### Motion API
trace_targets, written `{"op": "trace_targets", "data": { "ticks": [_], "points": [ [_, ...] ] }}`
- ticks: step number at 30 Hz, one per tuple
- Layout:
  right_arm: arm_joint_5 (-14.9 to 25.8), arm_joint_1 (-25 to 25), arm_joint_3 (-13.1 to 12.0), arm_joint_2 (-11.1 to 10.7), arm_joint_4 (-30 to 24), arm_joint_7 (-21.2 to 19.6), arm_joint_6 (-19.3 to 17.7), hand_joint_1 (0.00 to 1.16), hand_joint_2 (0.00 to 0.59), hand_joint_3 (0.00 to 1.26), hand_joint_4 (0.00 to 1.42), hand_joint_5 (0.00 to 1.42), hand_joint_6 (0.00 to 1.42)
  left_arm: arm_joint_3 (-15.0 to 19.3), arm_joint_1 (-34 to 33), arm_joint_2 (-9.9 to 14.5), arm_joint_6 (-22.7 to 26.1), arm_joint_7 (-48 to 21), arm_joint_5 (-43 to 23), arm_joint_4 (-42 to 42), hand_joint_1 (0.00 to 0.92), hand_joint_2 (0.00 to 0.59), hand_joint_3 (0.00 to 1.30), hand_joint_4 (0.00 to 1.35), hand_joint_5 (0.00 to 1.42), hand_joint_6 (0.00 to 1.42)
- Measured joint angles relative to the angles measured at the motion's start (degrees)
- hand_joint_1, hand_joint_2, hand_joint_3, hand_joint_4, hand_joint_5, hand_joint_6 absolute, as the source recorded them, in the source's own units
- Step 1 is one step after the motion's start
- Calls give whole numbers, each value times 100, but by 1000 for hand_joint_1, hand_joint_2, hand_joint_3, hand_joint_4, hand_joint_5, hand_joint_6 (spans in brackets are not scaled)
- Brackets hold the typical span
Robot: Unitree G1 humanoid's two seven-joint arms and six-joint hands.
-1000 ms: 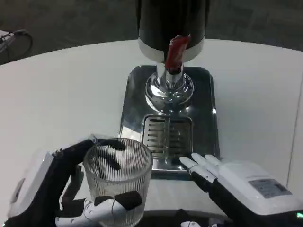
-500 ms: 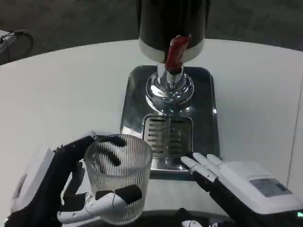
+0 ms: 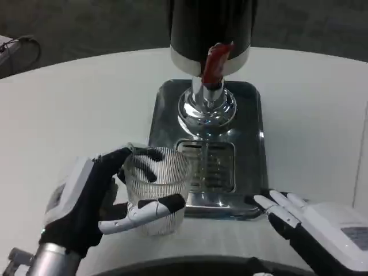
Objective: Grasp the cup under the faucet to collect the drink, then remove the cup.
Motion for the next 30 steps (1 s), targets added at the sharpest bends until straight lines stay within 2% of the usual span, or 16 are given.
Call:
{"op": "trace_targets", "data": {
  "ticks": [6, 12, 23, 30],
  "points": [
    [199, 148, -211, -95, -26, -9, -82, 329, 469, 83, 0, 0, 31, -125, -1047, 82, 117, 394, 295, 1018, 475, 140, 1034, 1078, 1288, 1404],
    [261, 242, -287, -109, -42, -23, -100, 326, 469, 83, 0, 0, 32, -312, -1745, 175, 156, 682, 424, 1896, 475, 140, 1034, 1078, 1288, 1404],
    [268, 299, -291, -102, -95, -23, -122, 322, 469, 83, 0, 0, 40, -655, -2584, 266, 254, 983, 578, 3010, 475, 139, 1034, 1078, 1277, 1403],
    [412, 502, -470, -109, -203, -27, -130, 320, 469, 83, 0, 0, 46, -931, -3050, 263, 253, 1076, 611, 3461, 475, 139, 1034, 1078, 1280, 1403]
  ]
}}
